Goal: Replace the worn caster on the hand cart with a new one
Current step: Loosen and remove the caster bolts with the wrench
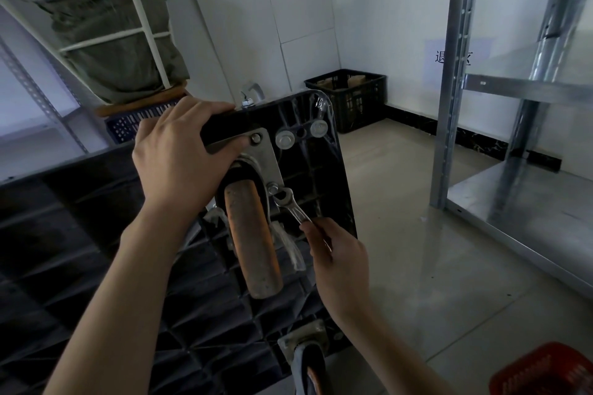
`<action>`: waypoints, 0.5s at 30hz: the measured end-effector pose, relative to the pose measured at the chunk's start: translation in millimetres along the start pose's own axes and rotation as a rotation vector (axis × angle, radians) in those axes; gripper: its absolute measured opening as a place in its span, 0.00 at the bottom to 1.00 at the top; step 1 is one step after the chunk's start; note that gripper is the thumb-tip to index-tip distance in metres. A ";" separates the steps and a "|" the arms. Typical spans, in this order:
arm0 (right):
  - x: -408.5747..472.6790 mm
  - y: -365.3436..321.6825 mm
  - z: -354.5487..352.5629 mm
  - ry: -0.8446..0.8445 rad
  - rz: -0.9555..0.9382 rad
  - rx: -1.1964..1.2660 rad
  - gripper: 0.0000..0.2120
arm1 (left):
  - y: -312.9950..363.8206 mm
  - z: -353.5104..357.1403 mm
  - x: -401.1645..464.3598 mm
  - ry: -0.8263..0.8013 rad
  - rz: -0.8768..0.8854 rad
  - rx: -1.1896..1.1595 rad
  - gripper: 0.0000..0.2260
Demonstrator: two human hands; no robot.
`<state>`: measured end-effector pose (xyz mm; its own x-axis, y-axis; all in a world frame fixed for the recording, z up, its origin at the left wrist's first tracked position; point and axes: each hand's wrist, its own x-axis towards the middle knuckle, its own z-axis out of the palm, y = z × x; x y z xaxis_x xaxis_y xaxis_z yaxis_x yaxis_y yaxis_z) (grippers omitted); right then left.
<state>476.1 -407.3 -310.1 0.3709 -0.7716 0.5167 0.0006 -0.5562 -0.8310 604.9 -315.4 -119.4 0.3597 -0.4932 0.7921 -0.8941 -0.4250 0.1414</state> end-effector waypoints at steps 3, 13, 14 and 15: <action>2.4 -0.8 -1.3 0.020 -0.025 -0.012 0.16 | 0.7 -0.3 -0.3 0.000 -0.001 0.003 0.19; 24.9 0.9 -26.2 0.033 -0.235 -0.305 0.16 | -1.3 1.5 -0.2 0.003 0.008 0.000 0.19; 30.5 -1.5 -32.8 0.011 -0.256 -0.351 0.16 | -1.3 1.5 -0.2 0.003 0.009 0.000 0.20; 36.4 -5.0 -39.9 -0.012 -0.279 -0.394 0.15 | -1.3 1.6 0.0 0.004 0.009 0.000 0.20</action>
<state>452.5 -444.9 -279.0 0.4169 -0.5744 0.7044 -0.2497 -0.8176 -0.5189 606.4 -316.0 -120.6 0.3509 -0.4942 0.7954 -0.8971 -0.4210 0.1342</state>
